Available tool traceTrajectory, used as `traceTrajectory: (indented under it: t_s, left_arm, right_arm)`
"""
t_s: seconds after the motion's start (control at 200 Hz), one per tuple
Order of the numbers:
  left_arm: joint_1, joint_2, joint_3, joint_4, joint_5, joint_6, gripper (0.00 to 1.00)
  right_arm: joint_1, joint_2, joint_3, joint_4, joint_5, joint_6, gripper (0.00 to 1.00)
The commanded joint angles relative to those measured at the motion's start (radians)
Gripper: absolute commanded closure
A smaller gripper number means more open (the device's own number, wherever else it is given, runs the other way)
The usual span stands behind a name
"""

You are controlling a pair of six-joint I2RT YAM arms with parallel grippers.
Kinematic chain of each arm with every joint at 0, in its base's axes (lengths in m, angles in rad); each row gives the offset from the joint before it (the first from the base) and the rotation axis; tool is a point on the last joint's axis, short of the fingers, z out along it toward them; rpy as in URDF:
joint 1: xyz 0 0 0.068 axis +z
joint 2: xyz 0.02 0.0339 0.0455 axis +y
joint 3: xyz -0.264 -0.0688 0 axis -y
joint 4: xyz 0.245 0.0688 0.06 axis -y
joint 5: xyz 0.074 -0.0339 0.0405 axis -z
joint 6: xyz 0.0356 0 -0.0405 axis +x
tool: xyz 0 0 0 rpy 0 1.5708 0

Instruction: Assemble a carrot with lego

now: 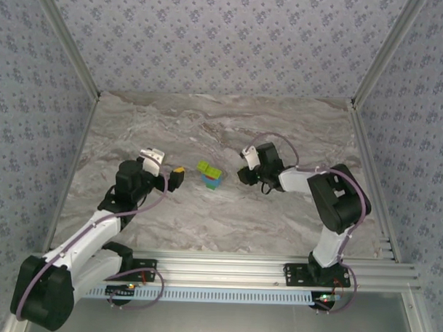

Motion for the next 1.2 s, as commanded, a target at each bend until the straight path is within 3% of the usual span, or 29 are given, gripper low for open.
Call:
traceTrajectory:
  t_s: [0.0, 0.155, 0.31, 0.405, 0.52, 0.57, 0.68, 0.75, 0.934, 1.079, 1.194]
  left_arm:
    - [0.004, -0.072, -0.027, 0.042, 0.063, -0.047, 0.02]
    - [0.0, -0.113, -0.021, 0.052, 0.081, -0.185, 0.02]
    - [-0.011, -0.098, 0.092, -0.04, 0.223, -0.353, 0.02]
    - [-0.018, -0.06, 0.205, -0.159, 0.211, -0.505, 0.02]
    - [-0.023, 0.003, 0.371, -0.292, 0.339, -0.679, 0.02]
    - [-0.036, 0.029, 0.431, -0.345, 0.34, -0.764, 0.03]
    - [-0.073, 0.088, 0.52, -0.459, 0.351, -0.969, 0.21]
    - [-0.129, 0.11, 0.538, -0.476, 0.362, -1.084, 0.27]
    - [-0.263, 0.143, 0.568, -0.507, 0.399, -1.247, 0.27]
    - [-0.273, 0.124, 0.54, -0.527, 0.402, -1.312, 0.34]
    - [-0.275, 0.115, 0.497, -0.426, 0.429, -1.379, 0.37]
  right_arm:
    - [-0.008, -0.132, 0.036, -0.157, -0.115, -0.011, 0.7]
    - [-0.017, -0.27, 0.114, -0.352, -0.292, -0.087, 0.7]
    - [-0.007, -0.357, 0.195, -0.549, -0.47, -0.173, 0.69]
    - [0.048, -0.437, 0.197, -0.569, -0.359, -0.195, 0.69]
    - [0.13, -0.507, 0.189, -0.583, -0.179, -0.23, 0.7]
    - [0.162, -0.53, 0.183, -0.583, -0.129, -0.239, 0.7]
    - [0.215, -0.581, 0.151, -0.548, -0.066, -0.251, 0.7]
    - [0.234, -0.597, 0.139, -0.531, -0.055, -0.259, 0.7]
    - [0.293, -0.576, 0.168, -0.543, -0.006, -0.313, 0.69]
    - [0.328, -0.568, 0.203, -0.546, 0.024, -0.345, 0.7]
    - [0.334, -0.569, 0.215, -0.53, 0.018, -0.345, 0.7]
